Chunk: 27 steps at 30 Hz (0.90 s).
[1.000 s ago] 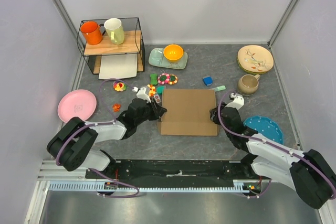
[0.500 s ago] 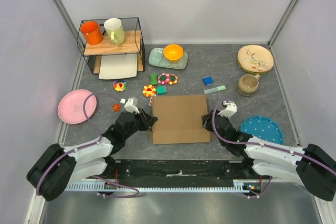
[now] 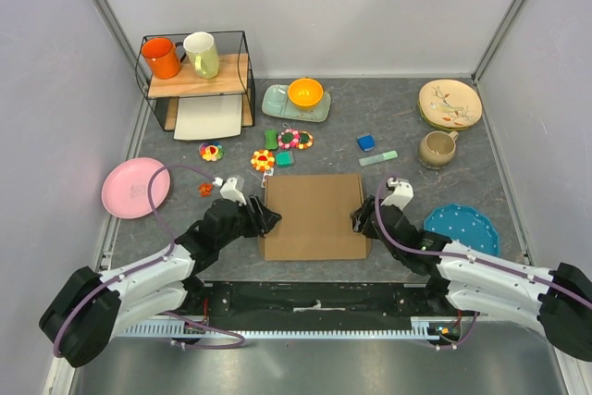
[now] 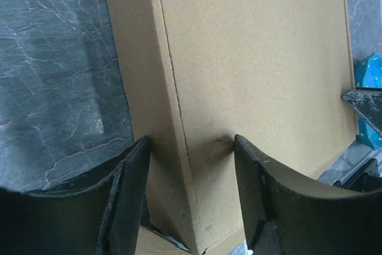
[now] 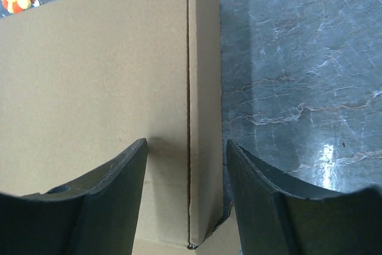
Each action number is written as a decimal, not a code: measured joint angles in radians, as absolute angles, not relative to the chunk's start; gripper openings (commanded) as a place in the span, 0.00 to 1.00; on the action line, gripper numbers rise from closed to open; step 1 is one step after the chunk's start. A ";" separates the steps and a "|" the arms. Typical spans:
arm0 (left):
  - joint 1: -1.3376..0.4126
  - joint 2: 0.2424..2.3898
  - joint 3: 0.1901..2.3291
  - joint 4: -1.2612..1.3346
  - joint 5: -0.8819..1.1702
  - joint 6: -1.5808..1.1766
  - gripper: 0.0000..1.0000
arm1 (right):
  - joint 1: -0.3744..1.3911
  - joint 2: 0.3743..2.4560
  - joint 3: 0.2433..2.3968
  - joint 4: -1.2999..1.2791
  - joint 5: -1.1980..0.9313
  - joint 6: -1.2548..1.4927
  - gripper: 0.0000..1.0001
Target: Fold the paper box
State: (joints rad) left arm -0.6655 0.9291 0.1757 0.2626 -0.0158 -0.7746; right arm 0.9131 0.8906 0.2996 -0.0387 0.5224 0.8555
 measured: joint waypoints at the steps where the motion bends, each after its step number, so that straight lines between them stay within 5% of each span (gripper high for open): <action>1: -0.665 0.938 0.177 0.270 -0.015 -0.778 0.52 | 0.912 0.898 0.300 -0.039 0.519 0.852 0.58; 5: -0.662 0.955 0.175 0.303 -0.014 -0.795 0.25 | 0.911 0.916 0.300 -0.006 0.501 0.850 0.40; 10: -0.656 0.947 0.155 0.344 -0.025 -0.799 0.18 | 0.900 0.914 0.263 0.052 0.507 0.854 0.33; 14: -0.654 0.930 0.150 0.343 -0.026 -0.799 0.44 | 0.900 0.901 0.252 0.065 0.511 0.860 0.55; 17: -0.654 0.901 0.154 0.300 -0.025 -0.797 0.53 | 0.900 0.870 0.254 0.031 0.513 0.865 0.64; 27: -0.662 0.714 0.235 0.070 -0.066 -0.784 0.59 | 0.883 0.693 0.355 -0.215 0.536 0.786 0.71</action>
State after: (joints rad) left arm -0.6624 0.7139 0.2352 0.0704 -0.0662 -0.7837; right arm 0.8825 0.6926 0.3553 -0.2153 0.5362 0.7860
